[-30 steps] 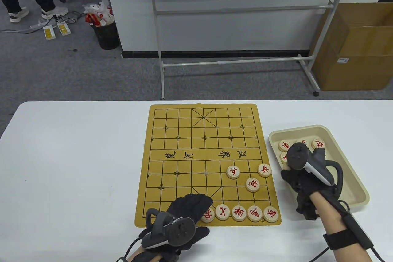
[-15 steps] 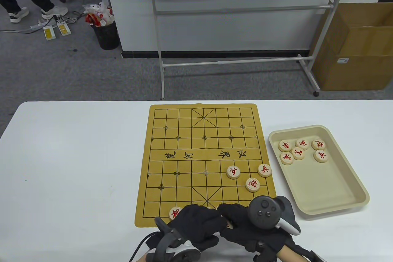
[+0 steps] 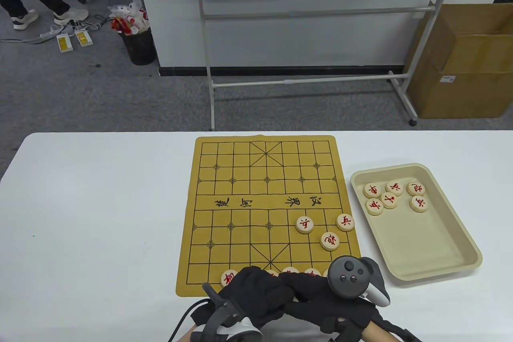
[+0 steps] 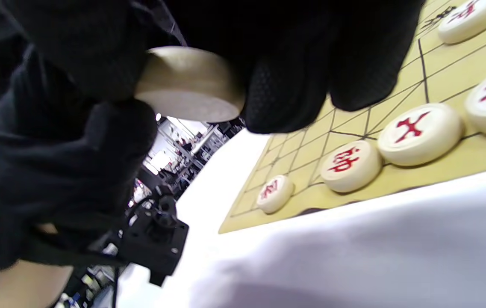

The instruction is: Set up Chinese chess pieces

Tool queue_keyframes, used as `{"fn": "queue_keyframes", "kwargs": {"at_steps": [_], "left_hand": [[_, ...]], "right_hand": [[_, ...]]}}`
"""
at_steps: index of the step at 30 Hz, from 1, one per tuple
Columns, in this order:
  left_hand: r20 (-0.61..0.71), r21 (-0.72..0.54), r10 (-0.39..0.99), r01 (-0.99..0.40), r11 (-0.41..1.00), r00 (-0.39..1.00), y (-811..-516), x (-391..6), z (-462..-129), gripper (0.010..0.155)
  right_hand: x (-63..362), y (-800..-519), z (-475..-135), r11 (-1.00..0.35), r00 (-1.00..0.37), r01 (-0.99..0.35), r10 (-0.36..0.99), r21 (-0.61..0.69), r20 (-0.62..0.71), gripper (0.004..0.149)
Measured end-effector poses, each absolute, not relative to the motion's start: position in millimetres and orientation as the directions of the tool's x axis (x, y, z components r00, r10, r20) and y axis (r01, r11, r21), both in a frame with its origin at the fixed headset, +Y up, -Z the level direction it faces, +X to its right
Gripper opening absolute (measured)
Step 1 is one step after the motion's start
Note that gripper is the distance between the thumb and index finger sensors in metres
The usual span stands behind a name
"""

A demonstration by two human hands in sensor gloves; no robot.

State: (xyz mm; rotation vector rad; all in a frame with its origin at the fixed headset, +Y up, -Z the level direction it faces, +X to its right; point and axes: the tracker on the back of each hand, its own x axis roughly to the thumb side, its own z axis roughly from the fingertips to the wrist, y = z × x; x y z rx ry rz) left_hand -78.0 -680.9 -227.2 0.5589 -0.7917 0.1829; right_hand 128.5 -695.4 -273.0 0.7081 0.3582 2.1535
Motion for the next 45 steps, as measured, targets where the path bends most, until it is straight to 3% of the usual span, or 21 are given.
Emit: {"fn": "queue_keyframes", "kwargs": {"at_steps": [4,7,11,15,19,24,33,37,41,45], "left_hand": [[0.646,0.442,-0.021,-0.352,0.825,0.763,-669,-96,-240,0.052],[0.5,0.477,-0.092,-0.185,0.859,0.861,-667,-123,-262,0.052],[0.312,0.318,-0.22,0.117,0.941,0.924,-686,-153,-300,0.051],[0.278,0.11,-0.266,0.244,0.963,0.923,-716,-163,-321,0.051],[0.279,0.018,-0.325,0.333,0.943,0.904,-734,-160,-327,0.051],[0.323,-0.121,-0.158,0.206,0.971,0.933,-741,-162,-330,0.054],[0.359,-0.148,-0.245,0.314,0.938,0.901,-755,-153,-327,0.058],[0.335,-0.136,-0.226,0.284,0.949,0.915,-736,-155,-324,0.062],[0.336,0.061,-0.053,0.035,0.998,0.94,-700,-151,-308,0.065],[0.413,0.079,0.154,-0.204,0.976,0.898,-687,-135,-293,0.068]], "right_hand": [[136,-692,-272,-0.616,-0.52,-0.696,0.787,0.369,0.332,0.078],[145,-689,-272,-0.666,-0.573,-0.701,0.739,0.256,0.355,0.077],[147,-689,-269,-0.753,-0.652,-0.63,0.646,0.19,0.397,0.076],[143,-691,-266,-0.82,-0.707,-0.547,0.562,0.172,0.429,0.076],[146,-691,-267,-0.785,-0.681,-0.586,0.612,0.202,0.402,0.075],[153,-690,-270,-0.773,-0.678,-0.604,0.626,0.193,0.384,0.075],[150,-692,-268,-0.791,-0.692,-0.583,0.604,0.187,0.395,0.075],[150,-691,-268,-0.79,-0.692,-0.584,0.604,0.185,0.394,0.075],[150,-691,-269,-0.788,-0.691,-0.59,0.605,0.175,0.396,0.075],[150,-691,-270,-0.803,-0.705,-0.576,0.583,0.154,0.403,0.074]]}}
